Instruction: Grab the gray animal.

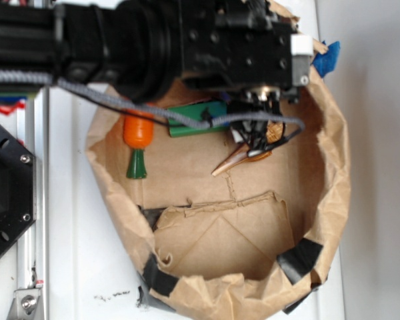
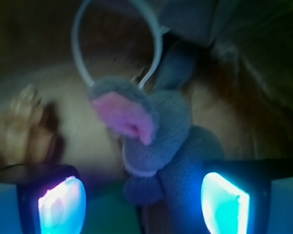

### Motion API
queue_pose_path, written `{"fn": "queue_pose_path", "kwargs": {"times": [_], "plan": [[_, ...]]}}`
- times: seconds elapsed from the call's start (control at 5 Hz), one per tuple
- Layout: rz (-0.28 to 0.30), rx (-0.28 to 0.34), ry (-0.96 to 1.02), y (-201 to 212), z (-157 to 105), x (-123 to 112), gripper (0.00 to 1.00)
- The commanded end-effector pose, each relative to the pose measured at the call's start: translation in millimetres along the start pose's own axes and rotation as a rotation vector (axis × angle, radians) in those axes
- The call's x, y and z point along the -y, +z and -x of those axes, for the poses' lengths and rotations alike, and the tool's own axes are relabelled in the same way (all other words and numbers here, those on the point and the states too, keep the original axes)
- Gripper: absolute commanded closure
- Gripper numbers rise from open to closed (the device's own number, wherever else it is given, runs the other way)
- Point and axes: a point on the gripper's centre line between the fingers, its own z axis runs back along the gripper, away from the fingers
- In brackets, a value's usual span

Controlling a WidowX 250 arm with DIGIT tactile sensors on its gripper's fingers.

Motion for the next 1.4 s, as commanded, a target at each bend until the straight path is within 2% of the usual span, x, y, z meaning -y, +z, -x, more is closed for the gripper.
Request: {"fn": "queue_pose_path", "kwargs": {"times": [0.0, 0.4, 0.8, 1.2], "plan": [[-0.01, 0.098, 0.088, 15, -12, -13, 0.0], [-0.003, 0.105, 0.086, 17, -17, -7, 0.0], [-0.021, 0.078, 0.035, -11, -16, 2, 0.0], [-0.01, 0.101, -0.048, -9, -10, 20, 0.0]]}}
